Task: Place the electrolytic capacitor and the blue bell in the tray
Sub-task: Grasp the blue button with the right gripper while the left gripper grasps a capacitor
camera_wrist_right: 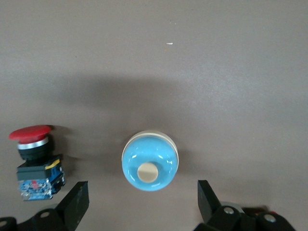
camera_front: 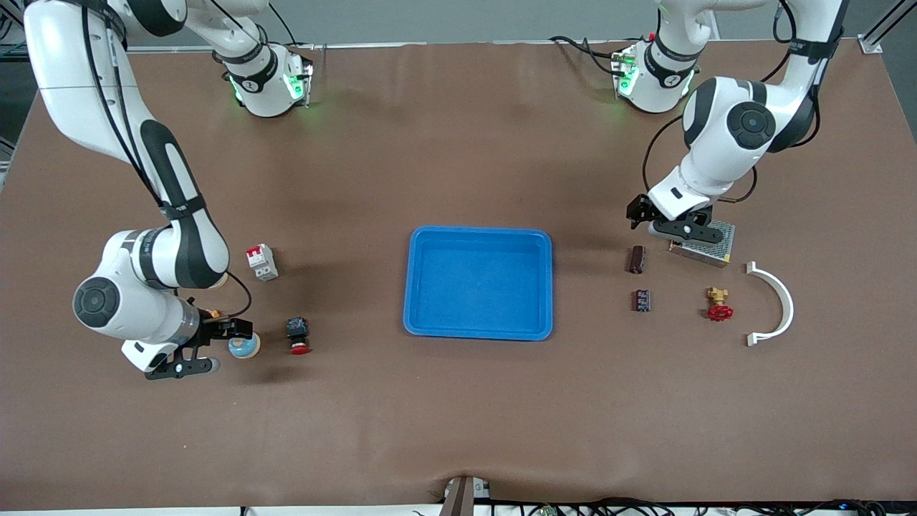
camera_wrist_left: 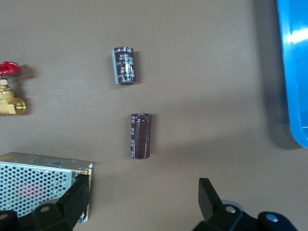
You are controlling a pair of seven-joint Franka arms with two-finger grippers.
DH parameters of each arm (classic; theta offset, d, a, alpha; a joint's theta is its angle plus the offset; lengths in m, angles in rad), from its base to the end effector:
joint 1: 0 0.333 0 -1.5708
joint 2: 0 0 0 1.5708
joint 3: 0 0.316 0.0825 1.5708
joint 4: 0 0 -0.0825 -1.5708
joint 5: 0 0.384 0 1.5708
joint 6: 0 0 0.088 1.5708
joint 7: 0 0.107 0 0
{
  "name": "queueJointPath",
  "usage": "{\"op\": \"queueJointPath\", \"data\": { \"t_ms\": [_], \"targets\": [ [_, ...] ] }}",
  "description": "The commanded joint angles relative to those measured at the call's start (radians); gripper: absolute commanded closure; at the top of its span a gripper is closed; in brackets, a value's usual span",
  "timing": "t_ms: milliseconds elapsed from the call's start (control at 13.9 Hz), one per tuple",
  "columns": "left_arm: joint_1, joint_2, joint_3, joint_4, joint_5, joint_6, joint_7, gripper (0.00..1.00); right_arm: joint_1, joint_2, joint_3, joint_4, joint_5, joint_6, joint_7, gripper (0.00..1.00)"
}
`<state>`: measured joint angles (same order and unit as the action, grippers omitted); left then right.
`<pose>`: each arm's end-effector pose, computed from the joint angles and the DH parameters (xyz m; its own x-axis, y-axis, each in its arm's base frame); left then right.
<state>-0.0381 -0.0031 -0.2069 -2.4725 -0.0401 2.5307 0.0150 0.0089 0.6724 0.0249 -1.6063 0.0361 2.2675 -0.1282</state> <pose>0.4654 -0.1159 0.2987 0.9725 -0.2248 0.0612 -0.2265 -0.9737 0.0234 0.6932 0.0221 0.2340 0.9911 0.1331 -0.0061 0.1327 -0.9902 -0.0441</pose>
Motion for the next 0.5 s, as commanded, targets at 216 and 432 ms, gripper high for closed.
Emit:
{"op": "queueJointPath", "data": {
  "t_ms": [216,432],
  "targets": [
    [0.007,0.066,-0.008,-0.019,-0.007,0.098,0.007,0.0,0.009,0.055,-0.002,0.006,-0.013,0.085,-0.007,0.0],
    [0.009,0.126,-0.006,-0.011,-0.003,0.166,0.008,0.0,0.009,0.072,-0.002,0.008,-0.042,0.109,-0.007,0.0]
  ]
}}
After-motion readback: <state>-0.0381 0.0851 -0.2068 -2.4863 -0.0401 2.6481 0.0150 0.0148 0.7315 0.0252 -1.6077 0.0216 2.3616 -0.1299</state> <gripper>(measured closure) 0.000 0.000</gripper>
